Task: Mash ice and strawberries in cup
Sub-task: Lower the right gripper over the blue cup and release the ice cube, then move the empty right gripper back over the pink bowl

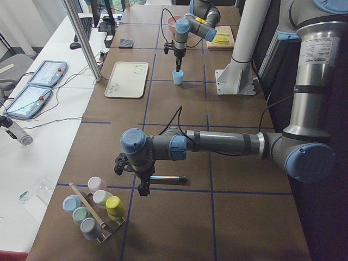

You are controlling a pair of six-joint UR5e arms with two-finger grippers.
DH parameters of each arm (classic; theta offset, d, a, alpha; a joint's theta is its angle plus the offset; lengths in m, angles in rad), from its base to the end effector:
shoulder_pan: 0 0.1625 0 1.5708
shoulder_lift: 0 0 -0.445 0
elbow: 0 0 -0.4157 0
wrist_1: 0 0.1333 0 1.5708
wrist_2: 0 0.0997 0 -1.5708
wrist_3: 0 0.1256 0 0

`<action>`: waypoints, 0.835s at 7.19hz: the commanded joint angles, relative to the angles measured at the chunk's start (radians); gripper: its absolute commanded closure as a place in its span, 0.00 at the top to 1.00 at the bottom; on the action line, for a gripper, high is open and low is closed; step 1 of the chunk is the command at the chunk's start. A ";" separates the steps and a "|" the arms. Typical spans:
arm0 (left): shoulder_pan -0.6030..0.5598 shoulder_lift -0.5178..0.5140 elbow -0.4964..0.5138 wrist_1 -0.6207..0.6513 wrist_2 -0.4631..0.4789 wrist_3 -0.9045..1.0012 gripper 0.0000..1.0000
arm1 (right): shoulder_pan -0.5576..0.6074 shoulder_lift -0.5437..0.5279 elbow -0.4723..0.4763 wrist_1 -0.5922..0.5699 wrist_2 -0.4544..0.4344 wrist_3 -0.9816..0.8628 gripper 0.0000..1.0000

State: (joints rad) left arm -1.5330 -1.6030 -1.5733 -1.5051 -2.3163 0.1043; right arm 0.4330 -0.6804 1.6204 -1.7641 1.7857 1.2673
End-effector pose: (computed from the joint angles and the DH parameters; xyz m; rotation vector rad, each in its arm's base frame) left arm -0.0282 -0.5280 0.6882 -0.0047 0.7465 0.1239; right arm -0.6339 -0.4104 0.1291 0.0767 -0.7675 0.0428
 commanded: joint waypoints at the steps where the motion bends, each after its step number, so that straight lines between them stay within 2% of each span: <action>1: 0.001 0.000 -0.001 -0.001 0.000 0.000 1.00 | -0.002 -0.001 -0.002 0.000 0.000 -0.003 0.99; 3: 0.001 0.000 -0.001 -0.001 0.000 0.000 1.00 | 0.015 -0.001 0.001 0.000 0.006 -0.019 0.99; 4: 0.001 0.000 -0.001 -0.001 0.000 0.000 1.00 | 0.074 -0.004 0.006 -0.005 0.047 -0.064 0.99; 5: 0.001 0.000 -0.001 -0.001 0.000 0.000 1.00 | 0.167 -0.031 0.019 -0.005 0.161 -0.174 0.99; 6: 0.001 0.000 -0.001 -0.001 0.000 0.000 1.00 | 0.240 -0.084 0.059 -0.005 0.210 -0.240 0.99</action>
State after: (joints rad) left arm -1.5324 -1.6030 -1.5739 -1.5064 -2.3163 0.1043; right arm 0.5789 -0.7145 1.6436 -1.7680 1.9156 1.1198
